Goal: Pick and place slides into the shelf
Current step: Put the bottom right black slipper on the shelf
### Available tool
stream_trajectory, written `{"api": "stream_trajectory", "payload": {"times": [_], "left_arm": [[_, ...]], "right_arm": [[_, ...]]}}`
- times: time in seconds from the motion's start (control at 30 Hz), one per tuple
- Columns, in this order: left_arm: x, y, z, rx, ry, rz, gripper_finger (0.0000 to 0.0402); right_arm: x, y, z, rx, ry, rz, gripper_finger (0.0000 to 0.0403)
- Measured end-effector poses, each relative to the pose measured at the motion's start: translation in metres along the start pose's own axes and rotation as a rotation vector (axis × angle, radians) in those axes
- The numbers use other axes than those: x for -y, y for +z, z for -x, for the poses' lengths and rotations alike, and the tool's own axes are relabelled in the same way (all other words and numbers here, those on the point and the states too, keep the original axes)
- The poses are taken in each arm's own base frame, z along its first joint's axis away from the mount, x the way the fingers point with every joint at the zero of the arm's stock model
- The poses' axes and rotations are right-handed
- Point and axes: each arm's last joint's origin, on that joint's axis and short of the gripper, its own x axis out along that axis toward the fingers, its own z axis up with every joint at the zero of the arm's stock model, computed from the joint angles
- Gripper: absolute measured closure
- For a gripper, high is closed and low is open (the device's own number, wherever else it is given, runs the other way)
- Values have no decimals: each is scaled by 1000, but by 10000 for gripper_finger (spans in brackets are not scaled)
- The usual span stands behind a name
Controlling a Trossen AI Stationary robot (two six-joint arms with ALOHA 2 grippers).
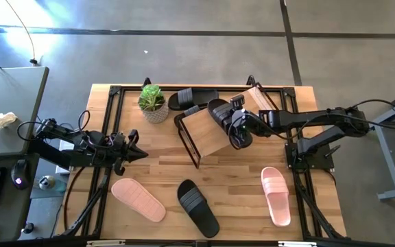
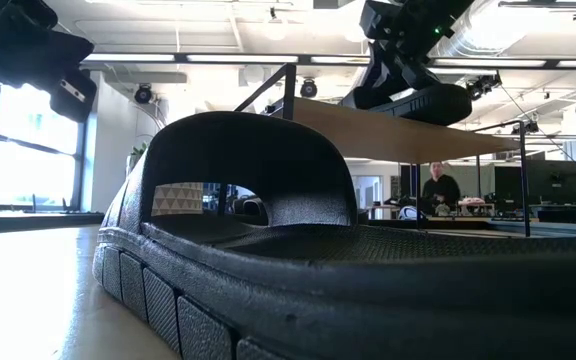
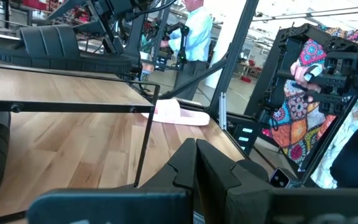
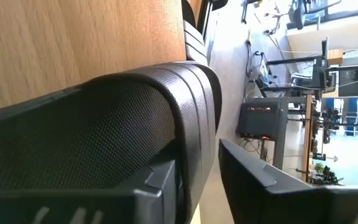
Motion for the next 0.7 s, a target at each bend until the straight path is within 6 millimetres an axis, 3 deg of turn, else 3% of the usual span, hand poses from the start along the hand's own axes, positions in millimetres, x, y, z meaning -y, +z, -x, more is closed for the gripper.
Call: {"api": "stream_trajectory", "payload": {"times": [0.37, 0.7], "left_arm": [[0, 0, 0, 0, 0, 0, 401], [0, 0, 0, -1, 0, 0, 401]], "right_arm": [[2, -3, 6, 18, 20, -4, 254], [10, -17, 33, 123, 100, -91, 251]]}}
